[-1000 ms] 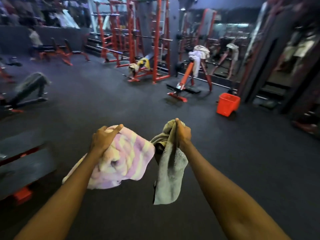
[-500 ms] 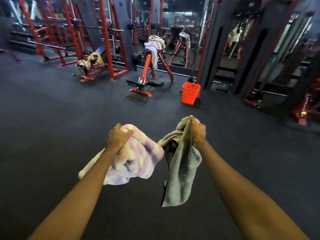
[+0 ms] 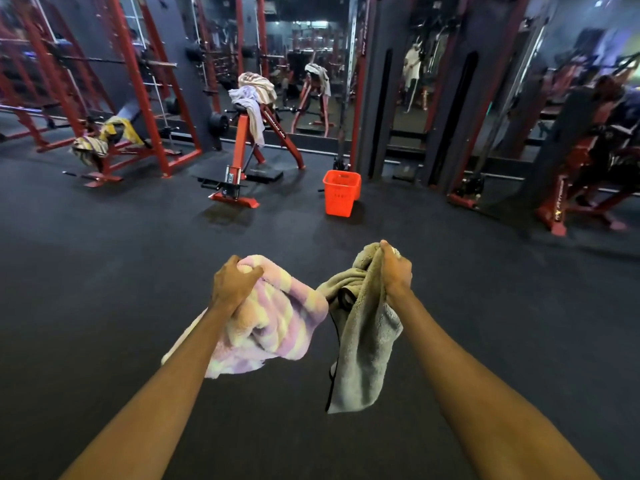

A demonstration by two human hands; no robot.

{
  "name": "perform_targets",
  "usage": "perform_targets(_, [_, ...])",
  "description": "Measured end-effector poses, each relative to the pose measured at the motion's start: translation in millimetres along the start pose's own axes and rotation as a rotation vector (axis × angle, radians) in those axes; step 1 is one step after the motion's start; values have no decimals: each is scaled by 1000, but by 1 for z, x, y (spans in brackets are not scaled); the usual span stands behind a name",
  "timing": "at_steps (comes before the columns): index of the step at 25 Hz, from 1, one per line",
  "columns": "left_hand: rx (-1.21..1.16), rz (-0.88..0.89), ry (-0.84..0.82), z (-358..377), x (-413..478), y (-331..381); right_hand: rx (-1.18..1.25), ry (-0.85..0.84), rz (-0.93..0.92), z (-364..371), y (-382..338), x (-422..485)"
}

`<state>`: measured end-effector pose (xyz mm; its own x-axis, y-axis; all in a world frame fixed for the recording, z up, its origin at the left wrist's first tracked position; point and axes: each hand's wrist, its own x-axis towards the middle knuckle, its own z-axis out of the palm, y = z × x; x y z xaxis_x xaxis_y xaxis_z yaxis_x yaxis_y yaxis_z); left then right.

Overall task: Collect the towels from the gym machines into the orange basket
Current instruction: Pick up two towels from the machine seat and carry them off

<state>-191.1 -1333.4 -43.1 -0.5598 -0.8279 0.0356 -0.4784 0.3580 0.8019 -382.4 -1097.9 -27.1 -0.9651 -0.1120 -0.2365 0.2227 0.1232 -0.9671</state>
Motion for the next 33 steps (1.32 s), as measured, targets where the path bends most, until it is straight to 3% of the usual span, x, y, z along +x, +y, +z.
perform_targets(16, [87,171,-313,156,427,73,-51,155,63,188,-89,353])
perform_targets(33, [146,116,-340,346,822,175,-12,173,117,355,-174,770])
